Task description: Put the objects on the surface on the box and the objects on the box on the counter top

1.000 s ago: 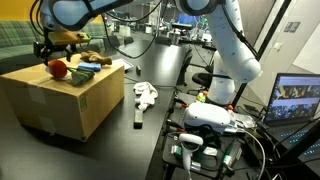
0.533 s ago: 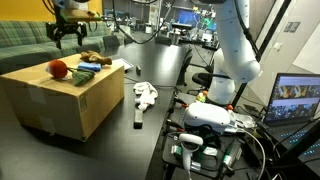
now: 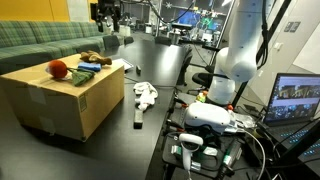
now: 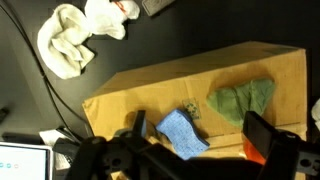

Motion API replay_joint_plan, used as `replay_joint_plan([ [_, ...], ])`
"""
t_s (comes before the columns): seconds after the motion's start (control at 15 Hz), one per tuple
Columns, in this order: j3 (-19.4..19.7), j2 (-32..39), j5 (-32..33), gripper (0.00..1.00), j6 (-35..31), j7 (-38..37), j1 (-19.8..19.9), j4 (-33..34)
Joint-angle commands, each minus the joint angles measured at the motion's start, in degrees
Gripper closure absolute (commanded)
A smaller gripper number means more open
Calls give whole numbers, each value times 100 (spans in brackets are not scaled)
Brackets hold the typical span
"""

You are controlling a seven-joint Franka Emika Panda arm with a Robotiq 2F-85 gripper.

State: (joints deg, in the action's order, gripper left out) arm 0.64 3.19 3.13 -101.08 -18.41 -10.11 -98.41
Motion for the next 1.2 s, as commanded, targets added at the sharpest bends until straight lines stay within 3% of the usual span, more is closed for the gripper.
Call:
replay_joint_plan([
  [0.0, -28, -1257, -365, 0, 198, 565, 442, -1253],
  [0.47, 214, -3241, -820, 0, -67, 1476, 890, -3638],
  [0.93, 163, -4995, -788, 0, -1882, 1765, 968, -5996],
  [1.07, 140, -5326, -741, 0, -2316, 1886, 920, -6464],
  [1.13, 142, -4928, -730, 0, -2211, 1905, 895, -5918],
])
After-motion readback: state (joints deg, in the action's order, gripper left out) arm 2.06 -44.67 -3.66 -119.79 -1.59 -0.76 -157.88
